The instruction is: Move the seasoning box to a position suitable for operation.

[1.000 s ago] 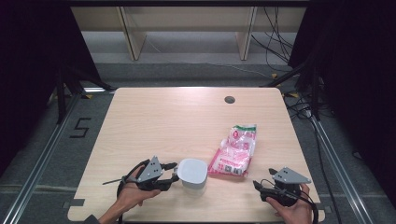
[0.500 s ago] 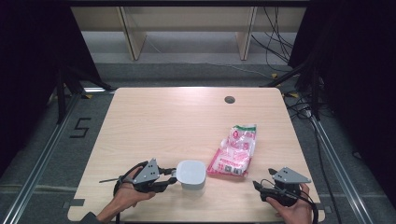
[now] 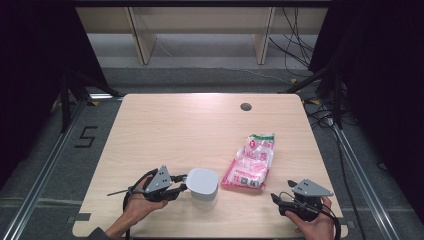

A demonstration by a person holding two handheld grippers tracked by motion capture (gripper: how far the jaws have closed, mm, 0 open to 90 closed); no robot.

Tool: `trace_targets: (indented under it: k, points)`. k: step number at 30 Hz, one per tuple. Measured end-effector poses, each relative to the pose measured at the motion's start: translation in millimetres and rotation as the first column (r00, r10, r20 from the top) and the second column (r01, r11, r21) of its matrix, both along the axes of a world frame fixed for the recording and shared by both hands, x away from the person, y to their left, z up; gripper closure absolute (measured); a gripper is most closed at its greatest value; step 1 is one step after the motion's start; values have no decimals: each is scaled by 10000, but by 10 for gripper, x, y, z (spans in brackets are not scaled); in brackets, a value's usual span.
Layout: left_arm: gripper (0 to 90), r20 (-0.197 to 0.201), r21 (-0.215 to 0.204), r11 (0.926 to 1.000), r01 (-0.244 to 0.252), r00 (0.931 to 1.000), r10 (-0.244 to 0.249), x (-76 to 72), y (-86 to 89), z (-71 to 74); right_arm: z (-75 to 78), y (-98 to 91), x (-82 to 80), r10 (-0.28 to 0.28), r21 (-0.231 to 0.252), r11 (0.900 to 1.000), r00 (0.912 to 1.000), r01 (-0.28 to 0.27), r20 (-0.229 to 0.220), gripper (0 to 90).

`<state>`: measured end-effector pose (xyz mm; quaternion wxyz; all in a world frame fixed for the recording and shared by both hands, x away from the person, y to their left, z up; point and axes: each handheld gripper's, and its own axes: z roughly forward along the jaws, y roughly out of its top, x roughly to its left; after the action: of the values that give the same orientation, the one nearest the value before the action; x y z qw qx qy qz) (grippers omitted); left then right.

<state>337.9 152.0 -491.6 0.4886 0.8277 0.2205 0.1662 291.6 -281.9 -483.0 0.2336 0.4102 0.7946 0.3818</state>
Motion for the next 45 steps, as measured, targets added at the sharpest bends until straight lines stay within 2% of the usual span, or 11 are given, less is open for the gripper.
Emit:
trace_targets:
  k: [2,12,13,15,17,19,22,26,29,33,45]
  points:
    - [704,98,44,9999,-130,9999,130,14,22,-5,1,3,-5,-19,56,10000,9999,20,-138,260]
    - [694,-368,-224,9967,784,9962,-792,6,194,-13,-2,6,-4,27,-71,10000,10000,-28,-54,260]
    - [690,-434,-113,9951,980,9942,-984,9,217,-4,1,11,-11,47,4,10000,9996,-47,-285,260]
    - [688,-367,-103,9944,1051,9938,-1054,3,233,-5,-3,9,-3,105,-45,9999,9997,-106,-220,260]
    - [678,-507,-321,9931,1131,9921,-1146,3,240,-3,-6,28,-21,-53,94,9999,9993,57,-369,260]
    - [652,-495,-635,9865,1510,9868,-1542,26,261,19,-5,28,-22,-41,94,9999,9994,45,-355,260]
    - [639,-185,-418,9812,1884,9818,-1893,30,288,43,-6,27,-22,-31,90,10000,9994,34,-358,260]
    - [655,-317,-698,9728,2210,9742,-2236,19,322,33,-14,14,5,240,2,9997,9994,-240,-248,261]
    - [667,-160,-494,9702,2372,9711,-2382,1,335,44,-8,20,-8,152,81,9999,9991,-149,-394,260]
    - [652,-409,-920,9551,2816,9573,-2862,-17,350,33,-8,35,-24,-66,169,9998,9989,74,-462,260]
    - [679,87,-599,9613,2690,9631,-2690,-62,317,49,-3,25,-20,-123,101,9999,9990,128,-436,260]
